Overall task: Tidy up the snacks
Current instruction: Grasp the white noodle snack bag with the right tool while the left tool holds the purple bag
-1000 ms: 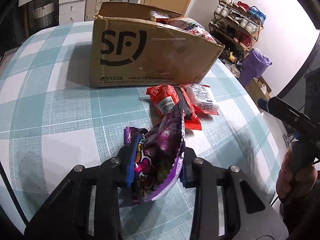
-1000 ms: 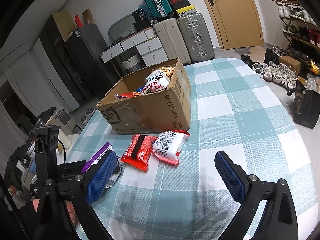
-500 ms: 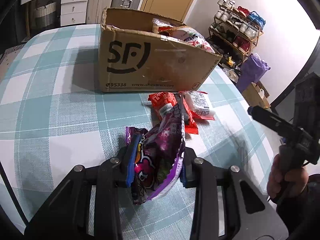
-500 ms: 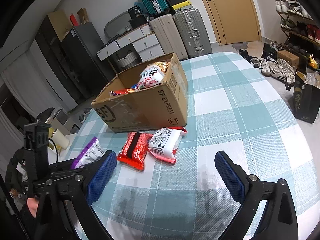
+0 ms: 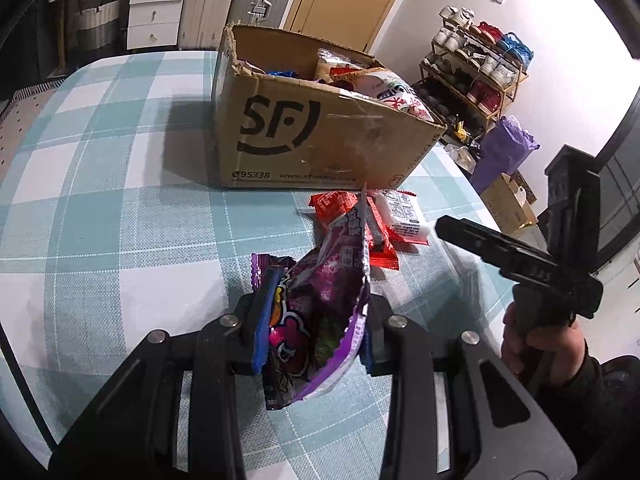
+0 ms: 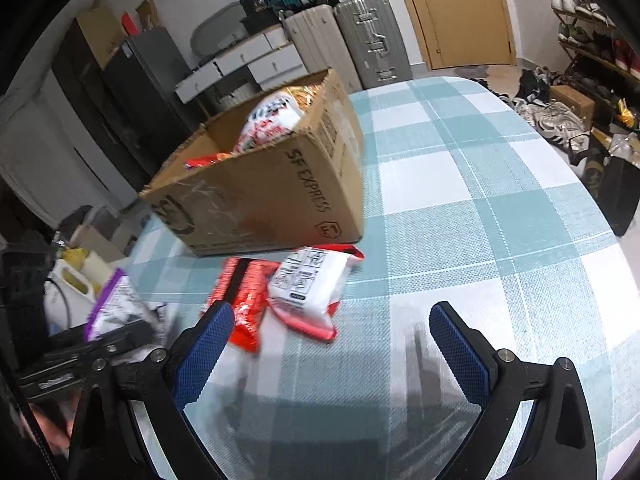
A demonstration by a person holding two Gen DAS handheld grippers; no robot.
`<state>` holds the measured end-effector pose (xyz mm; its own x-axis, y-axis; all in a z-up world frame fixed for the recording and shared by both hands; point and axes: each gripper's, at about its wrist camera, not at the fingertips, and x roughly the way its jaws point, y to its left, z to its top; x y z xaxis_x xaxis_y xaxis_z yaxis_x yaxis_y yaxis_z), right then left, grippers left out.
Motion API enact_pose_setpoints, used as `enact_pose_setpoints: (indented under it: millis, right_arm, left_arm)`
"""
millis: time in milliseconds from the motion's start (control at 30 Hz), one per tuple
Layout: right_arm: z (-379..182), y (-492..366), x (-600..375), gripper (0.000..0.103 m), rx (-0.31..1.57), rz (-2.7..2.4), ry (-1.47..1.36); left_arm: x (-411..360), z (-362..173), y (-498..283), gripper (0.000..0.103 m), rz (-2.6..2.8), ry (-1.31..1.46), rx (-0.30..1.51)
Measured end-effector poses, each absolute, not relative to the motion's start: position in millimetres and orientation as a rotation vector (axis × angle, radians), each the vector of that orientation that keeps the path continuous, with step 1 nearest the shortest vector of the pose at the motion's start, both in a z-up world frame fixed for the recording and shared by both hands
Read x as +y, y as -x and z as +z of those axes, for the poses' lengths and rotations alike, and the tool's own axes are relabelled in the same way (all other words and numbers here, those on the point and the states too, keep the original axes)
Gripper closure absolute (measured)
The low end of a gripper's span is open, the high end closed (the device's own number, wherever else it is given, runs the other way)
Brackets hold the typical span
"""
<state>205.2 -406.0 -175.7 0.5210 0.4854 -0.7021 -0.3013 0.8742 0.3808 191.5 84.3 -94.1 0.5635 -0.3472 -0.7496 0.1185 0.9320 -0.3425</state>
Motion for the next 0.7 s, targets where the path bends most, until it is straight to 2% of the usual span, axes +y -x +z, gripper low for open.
enact_pose_setpoints:
  millis: [400,533,700]
  right_arm:
    - [-186,-229,-378,0.005,0.919,0.428,-0.129]
    - [-191,-234,-367,0.017,0.932,0.431,-0.100]
    - [-195,-236,-359,0.026,0.926,0.428,-0.073]
  left_arm:
    - [87,-96,-192,0.072,-0.287,0.278,0.942]
    - [89,-97,-193,0.072,-0.284,0.283,0.946]
    - [92,-98,-194,0.072,-0.276,0.286,0.949]
